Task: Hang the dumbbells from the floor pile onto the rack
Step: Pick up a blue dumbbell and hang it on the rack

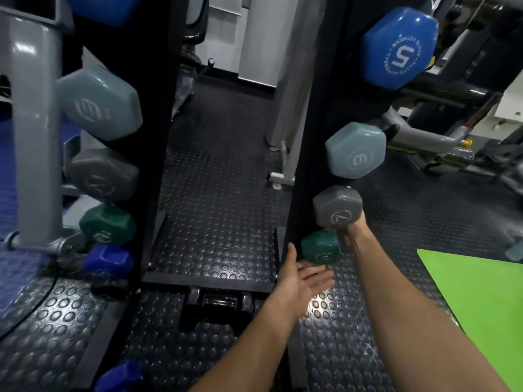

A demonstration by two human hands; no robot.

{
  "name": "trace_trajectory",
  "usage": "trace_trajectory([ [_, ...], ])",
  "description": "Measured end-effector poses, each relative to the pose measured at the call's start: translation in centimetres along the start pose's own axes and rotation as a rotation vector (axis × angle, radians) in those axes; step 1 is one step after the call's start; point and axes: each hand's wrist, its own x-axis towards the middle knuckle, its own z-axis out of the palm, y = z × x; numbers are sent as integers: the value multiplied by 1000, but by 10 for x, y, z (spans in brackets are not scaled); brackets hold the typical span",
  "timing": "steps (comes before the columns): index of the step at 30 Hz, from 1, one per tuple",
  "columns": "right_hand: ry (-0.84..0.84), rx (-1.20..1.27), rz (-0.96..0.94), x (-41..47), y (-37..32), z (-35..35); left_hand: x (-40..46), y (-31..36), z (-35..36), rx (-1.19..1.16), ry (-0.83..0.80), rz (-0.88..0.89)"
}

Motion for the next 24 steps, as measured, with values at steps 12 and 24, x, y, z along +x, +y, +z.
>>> trace_trajectory([
  [12, 353, -137, 212, -49, 113, -60, -14, 49, -105, 503, 291, 153],
  [24, -279, -525, 631, -116, 289, 60, -62, 131, -227, 859, 591, 141],
])
